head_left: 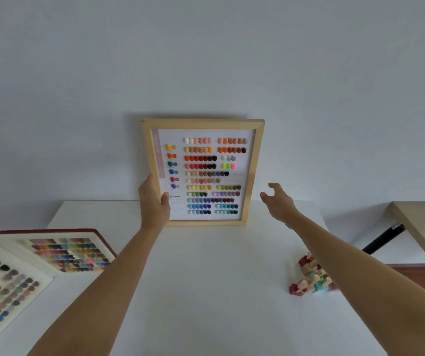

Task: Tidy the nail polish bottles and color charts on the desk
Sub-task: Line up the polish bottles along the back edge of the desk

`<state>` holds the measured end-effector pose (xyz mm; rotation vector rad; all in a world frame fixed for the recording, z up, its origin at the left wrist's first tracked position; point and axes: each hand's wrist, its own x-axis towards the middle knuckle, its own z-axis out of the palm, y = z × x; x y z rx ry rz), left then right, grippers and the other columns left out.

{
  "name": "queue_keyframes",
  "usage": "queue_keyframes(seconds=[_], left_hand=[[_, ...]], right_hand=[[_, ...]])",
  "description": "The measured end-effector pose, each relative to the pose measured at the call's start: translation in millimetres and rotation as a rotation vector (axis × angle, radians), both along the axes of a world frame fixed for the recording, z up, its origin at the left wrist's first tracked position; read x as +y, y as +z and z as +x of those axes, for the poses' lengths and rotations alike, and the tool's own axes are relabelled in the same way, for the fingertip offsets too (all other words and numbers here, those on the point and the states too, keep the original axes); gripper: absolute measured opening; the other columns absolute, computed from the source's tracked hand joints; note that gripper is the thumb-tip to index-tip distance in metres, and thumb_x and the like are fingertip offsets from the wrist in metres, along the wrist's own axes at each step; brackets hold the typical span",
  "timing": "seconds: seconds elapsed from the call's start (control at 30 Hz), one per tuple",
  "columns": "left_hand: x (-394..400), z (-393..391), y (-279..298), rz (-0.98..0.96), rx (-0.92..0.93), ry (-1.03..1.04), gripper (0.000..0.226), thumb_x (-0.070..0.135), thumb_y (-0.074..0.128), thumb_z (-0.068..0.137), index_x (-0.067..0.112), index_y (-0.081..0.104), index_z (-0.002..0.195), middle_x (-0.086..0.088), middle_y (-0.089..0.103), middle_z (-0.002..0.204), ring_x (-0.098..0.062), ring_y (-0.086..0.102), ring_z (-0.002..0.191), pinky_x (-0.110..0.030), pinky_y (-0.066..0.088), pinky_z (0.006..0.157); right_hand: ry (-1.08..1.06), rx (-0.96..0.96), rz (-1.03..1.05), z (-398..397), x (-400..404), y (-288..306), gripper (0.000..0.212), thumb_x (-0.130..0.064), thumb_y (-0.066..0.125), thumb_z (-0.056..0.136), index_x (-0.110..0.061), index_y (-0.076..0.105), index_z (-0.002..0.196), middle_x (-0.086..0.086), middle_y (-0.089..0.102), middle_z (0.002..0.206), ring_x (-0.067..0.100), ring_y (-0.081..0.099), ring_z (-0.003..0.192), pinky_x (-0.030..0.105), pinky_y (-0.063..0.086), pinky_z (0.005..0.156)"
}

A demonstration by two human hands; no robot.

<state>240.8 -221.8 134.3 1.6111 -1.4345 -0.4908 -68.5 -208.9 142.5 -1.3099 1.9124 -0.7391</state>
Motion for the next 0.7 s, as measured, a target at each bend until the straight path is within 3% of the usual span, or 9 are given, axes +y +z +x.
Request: queue_keyframes(seconds=[0.1, 0.17, 0.37, 0.53, 0.7], left_hand=[[18.9, -16.2, -3.4, -0.105, -0.027, -0.031, 0.055, 0.008, 0.057, 0.09, 0.014, 0.033, 0.139, -0.012, 0.041, 0.139, -0.025, 0.044, 0.13, -0.026, 0.041, 0.094], [32.2, -30.5, -6.9, -0.129, -0.022, -0.081, 0.052, 0.009, 0.056, 0.091, 0.013, 0.035, 0.138, -0.012, 0.042, 0.139, -0.023, 0.044, 0.129, -0.023, 0.038, 0.093], [68.6, -84.6, -26.8, -0.055, -0.027, -0.257, 0.046, 0.013, 0.055, 0.093, 0.009, 0.042, 0.137, -0.013, 0.048, 0.137, -0.023, 0.046, 0.128, -0.026, 0.039, 0.099], [97.1, -133.6, -50.5, 0.036, -0.072, -0.401, 0.042, 0.014, 0.055, 0.093, 0.008, 0.047, 0.133, -0.009, 0.053, 0.134, -0.022, 0.05, 0.124, -0.042, 0.045, 0.104], [121.0, -189.6, -75.0, 0.153, -0.084, -0.47, 0.036, 0.014, 0.055, 0.093, 0.01, 0.052, 0.129, -0.006, 0.056, 0.13, -0.02, 0.053, 0.121, -0.037, 0.046, 0.102]], right_hand=[[-0.005, -0.007, -0.008, -14.9, 16.3, 2.0, 0.044, -0.036, 0.045, 0.095, -0.019, 0.039, 0.135, 0.006, 0.058, 0.107, 0.024, 0.051, 0.101, 0.032, 0.041, 0.082], [-0.017, -0.016, -0.009, -28.7, 29.3, 1.7, 0.038, -0.035, 0.048, 0.094, -0.019, 0.047, 0.128, 0.004, 0.061, 0.102, 0.025, 0.055, 0.102, 0.034, 0.047, 0.081], [-0.025, 0.019, 0.006, -85.5, 68.0, -6.1, 0.021, -0.025, 0.053, 0.093, -0.014, 0.062, 0.109, 0.01, 0.069, 0.096, 0.021, 0.065, 0.083, 0.037, 0.054, 0.08], [0.0, 0.072, 0.028, -142.2, 95.6, -19.3, 0.017, -0.019, 0.053, 0.092, -0.015, 0.064, 0.105, 0.007, 0.07, 0.092, 0.017, 0.067, 0.079, 0.035, 0.057, 0.075], [0.049, 0.147, 0.043, -196.4, 118.6, -37.5, 0.019, -0.013, 0.051, 0.091, -0.019, 0.065, 0.102, 0.005, 0.07, 0.092, 0.022, 0.067, 0.083, 0.039, 0.057, 0.077]])
